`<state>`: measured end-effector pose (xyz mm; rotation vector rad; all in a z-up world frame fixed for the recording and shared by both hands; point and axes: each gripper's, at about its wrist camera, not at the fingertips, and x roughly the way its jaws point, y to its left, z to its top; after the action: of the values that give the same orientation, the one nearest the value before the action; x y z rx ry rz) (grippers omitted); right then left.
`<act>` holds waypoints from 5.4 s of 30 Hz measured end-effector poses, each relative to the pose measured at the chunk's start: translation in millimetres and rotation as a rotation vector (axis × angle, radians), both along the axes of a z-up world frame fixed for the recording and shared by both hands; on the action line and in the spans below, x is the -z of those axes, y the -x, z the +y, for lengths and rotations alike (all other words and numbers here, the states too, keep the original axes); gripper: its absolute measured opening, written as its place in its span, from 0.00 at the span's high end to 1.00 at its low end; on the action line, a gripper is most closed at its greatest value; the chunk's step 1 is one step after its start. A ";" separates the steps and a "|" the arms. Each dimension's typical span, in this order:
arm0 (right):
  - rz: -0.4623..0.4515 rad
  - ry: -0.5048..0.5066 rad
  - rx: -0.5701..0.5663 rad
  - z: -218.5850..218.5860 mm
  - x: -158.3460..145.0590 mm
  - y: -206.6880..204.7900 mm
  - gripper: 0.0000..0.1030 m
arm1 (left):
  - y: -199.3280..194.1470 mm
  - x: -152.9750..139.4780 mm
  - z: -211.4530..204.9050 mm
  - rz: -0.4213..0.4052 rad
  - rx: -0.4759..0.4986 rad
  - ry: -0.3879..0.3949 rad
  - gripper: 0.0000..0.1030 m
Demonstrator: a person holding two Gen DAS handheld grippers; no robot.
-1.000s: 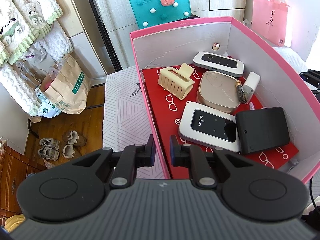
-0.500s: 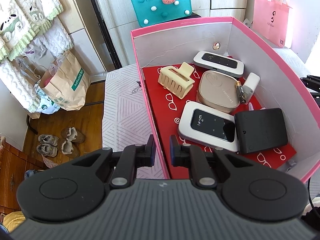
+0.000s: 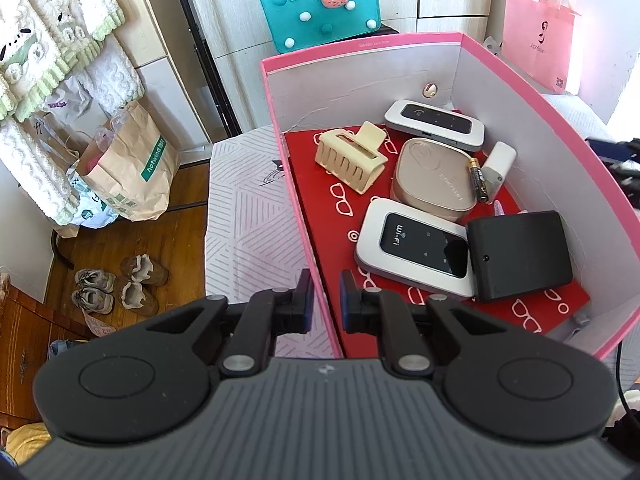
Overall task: Organize rigid objects
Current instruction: 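Carry the yellow star into the pink box and release it, then grasp the second AA battery on the table with the right tool, then lift the AA battery into the pink box and open the right tool, then move the right tool to the silver keys and grasp them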
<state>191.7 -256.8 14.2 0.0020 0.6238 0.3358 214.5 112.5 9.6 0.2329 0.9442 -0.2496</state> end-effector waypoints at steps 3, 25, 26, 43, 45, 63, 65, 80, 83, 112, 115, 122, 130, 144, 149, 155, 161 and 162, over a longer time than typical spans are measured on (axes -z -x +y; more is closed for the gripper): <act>-0.044 -0.016 -0.006 1.7 -19.7 6.6 0.55 | -0.6 0.0 1.3 -0.002 0.002 0.001 0.92; 0.177 -0.045 -0.438 115.7 -47.6 -53.7 0.55 | 1.6 0.8 4.7 -0.031 0.028 0.026 0.91; 0.185 -0.016 -0.450 121.7 -45.8 -59.8 0.55 | 2.2 0.9 4.6 -0.034 0.026 0.026 0.91; 0.061 0.061 -0.368 96.0 -69.9 -62.4 0.35 | 4.4 -0.1 7.2 -0.039 0.033 0.042 0.90; 0.017 0.056 -0.325 77.7 -80.2 -51.7 0.32 | 4.2 -0.1 7.2 -0.039 0.033 0.040 0.90; 0.000 -0.030 -0.105 -21.9 -21.1 -3.0 0.27 | 5.0 0.1 6.9 -0.044 0.006 0.050 0.90; 0.021 -0.013 -0.128 -21.6 -8.3 -2.9 0.54 | 4.9 -0.2 7.1 -0.045 0.005 0.052 0.90; 0.121 0.126 -0.077 -8.8 41.1 -37.2 0.70 | 10.5 3.2 7.2 -0.076 0.034 0.040 0.90; 0.112 0.136 -0.079 -7.4 41.6 -36.1 0.90 | 7.9 1.7 9.0 -0.062 0.034 0.051 0.89; -0.071 -0.089 -0.367 65.7 -70.4 4.9 0.90 | 13.1 -10.0 17.6 -0.073 0.014 0.116 0.89; -0.029 -0.018 -0.470 91.2 -70.3 -11.1 0.90 | 16.3 -9.5 18.1 -0.092 0.023 0.111 0.90; 0.099 0.185 -0.610 137.0 -48.3 -50.4 0.90 | 18.6 -8.0 20.8 -0.116 0.021 0.132 0.90; 0.159 0.319 -0.683 157.7 -32.0 -64.3 0.90 | 20.0 -5.9 27.8 -0.127 0.025 0.170 0.89; 0.126 0.004 -0.510 103.7 -66.4 -62.1 0.79 | 24.4 -5.0 16.1 -0.157 0.047 0.088 0.89; 0.097 -0.104 -0.376 52.8 -78.9 -37.9 0.71 | 27.0 -5.0 10.8 -0.160 0.056 0.051 0.88; 0.076 -0.308 -0.276 -8.1 -70.0 -1.2 0.65 | 29.5 -4.0 5.9 -0.175 0.069 0.010 0.88; 0.143 -0.265 -0.120 -34.7 -34.7 -0.8 0.62 | 32.2 -2.8 0.1 -0.190 0.076 -0.034 0.88; 0.158 -0.254 -0.099 -39.7 -27.8 -1.9 0.62 | 32.4 -2.9 0.1 -0.190 0.077 -0.035 0.88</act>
<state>193.6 -296.4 42.0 0.2433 0.7359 0.5120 182.0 112.6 12.4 0.3198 0.7523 -0.2763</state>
